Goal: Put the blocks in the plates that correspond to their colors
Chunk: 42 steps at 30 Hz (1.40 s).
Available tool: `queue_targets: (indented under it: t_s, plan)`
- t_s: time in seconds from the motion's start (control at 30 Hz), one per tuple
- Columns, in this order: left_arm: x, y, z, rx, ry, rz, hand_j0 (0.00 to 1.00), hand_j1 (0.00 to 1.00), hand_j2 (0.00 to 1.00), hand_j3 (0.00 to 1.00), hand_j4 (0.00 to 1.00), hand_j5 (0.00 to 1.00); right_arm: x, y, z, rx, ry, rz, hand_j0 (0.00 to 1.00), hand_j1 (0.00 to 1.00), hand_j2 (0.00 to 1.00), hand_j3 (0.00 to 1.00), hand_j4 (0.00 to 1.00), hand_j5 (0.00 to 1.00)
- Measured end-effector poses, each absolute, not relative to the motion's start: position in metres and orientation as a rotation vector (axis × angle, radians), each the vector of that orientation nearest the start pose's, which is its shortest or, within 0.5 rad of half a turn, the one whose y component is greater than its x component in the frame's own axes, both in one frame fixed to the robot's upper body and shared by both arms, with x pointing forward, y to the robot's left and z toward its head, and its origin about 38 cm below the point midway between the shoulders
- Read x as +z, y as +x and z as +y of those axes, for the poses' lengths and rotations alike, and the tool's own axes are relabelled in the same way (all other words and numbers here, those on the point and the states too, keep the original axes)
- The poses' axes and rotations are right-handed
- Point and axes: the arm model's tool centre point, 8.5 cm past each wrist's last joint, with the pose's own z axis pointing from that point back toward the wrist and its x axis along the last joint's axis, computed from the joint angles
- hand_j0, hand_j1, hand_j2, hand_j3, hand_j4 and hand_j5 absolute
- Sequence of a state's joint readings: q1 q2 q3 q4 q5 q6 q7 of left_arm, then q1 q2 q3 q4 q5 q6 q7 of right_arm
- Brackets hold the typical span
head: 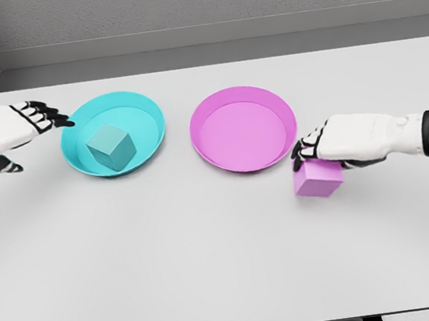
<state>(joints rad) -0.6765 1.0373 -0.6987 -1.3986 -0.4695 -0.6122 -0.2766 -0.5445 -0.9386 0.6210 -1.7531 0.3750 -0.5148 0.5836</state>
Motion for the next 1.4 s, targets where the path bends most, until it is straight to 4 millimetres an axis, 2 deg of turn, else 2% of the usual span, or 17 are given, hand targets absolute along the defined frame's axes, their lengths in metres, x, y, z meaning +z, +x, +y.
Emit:
queue_targets:
  t_s: [0.4,0.53,0.63,0.87,1.17,1.23,1.4]
  plan:
    - [0.246,0.426,0.384,-2.08,0.677,-1.338,1.0,1.0,1.0,1.0,1.0,1.0,0.245,0.404,-0.256,-3.063,0.639,1.993,0.54,0.54,0.54,0.54,0.54,0.54]
    - [0.246,0.426,0.384,-2.081,0.677,-1.337,1.0,1.0,1.0,1.0,1.0,1.0,0.246,0.408,-0.249,-3.068,0.658,2.028,0.54,0.54,0.54,0.54,0.54,0.54]
    - [0.246,0.426,0.384,-2.082,0.677,-1.336,1.0,1.0,1.0,1.0,1.0,1.0,0.255,0.415,-0.243,-3.057,0.704,2.045,0.54,0.54,0.54,0.54,0.54,0.54]
    - [0.247,0.427,0.385,-2.081,0.679,-1.333,1.0,1.0,1.0,1.0,1.0,1.0,0.247,0.419,-0.218,-3.085,0.663,2.073,0.54,0.54,0.54,0.54,0.54,0.54]
    - [0.247,0.427,0.385,-2.081,0.68,-1.333,1.0,1.0,1.0,1.0,1.0,1.0,0.244,0.426,-0.203,-3.109,0.673,2.146,0.54,0.54,0.54,0.54,0.54,0.54]
    - [0.247,0.427,0.385,-2.081,0.68,-1.333,1.0,1.0,1.0,1.0,1.0,1.0,0.25,0.431,-0.197,-3.097,0.697,2.17,0.54,0.54,0.54,0.54,0.54,0.54]
    - [0.247,0.427,0.385,-2.081,0.679,-1.334,1.0,1.0,1.0,1.0,1.0,1.0,0.243,0.438,-0.188,-3.133,0.695,2.208,0.54,0.54,0.54,0.54,0.54,0.54]
